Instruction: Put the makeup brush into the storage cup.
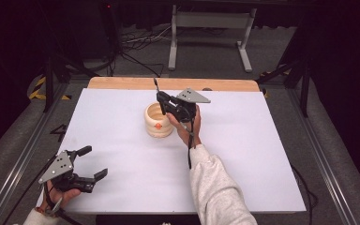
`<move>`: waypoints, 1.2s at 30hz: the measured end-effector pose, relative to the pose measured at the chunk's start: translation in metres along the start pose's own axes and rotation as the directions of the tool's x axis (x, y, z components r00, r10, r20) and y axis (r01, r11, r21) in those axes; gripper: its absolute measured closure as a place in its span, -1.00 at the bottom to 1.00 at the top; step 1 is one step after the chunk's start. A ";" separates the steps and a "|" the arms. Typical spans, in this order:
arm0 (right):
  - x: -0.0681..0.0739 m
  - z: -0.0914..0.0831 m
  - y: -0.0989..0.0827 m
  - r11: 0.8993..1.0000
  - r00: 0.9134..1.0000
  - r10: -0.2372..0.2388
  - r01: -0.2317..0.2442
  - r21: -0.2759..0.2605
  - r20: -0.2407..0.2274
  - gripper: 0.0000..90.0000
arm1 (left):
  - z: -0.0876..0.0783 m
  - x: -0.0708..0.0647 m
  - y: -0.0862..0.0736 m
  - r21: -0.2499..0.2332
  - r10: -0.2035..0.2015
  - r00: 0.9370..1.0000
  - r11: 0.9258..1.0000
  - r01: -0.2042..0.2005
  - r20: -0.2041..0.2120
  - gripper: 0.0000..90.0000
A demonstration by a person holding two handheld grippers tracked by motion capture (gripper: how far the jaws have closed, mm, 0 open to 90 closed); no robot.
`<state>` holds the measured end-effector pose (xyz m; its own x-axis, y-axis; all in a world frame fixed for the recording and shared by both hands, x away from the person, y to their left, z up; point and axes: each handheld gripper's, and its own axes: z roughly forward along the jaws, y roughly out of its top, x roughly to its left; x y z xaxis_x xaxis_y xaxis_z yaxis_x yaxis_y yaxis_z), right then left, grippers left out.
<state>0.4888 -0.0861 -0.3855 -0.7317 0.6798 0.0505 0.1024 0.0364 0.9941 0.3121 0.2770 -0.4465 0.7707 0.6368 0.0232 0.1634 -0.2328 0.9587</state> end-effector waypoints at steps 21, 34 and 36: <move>0.002 -0.004 -0.022 0.999 1.000 0.006 -0.007 0.054 0.015 0.77 | 0.000 -0.001 0.000 0.011 0.007 1.000 1.000 -0.007 0.002 -0.94; 0.003 -0.007 -0.029 0.997 0.999 -0.006 0.004 0.080 0.034 0.77 | 0.001 -0.001 0.000 0.011 0.006 1.000 1.000 -0.006 0.000 -0.94; 0.002 -0.007 -0.030 0.996 0.999 -0.002 -0.001 0.087 0.036 0.77 | 0.000 -0.001 0.000 0.010 0.003 1.000 1.000 -0.003 0.000 -0.94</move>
<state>0.4793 -0.0914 -0.4147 -0.7069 0.7059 0.0453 0.1616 0.0988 0.9819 0.3112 0.2761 -0.4465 0.7715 0.6357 0.0264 0.1669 -0.2421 0.9558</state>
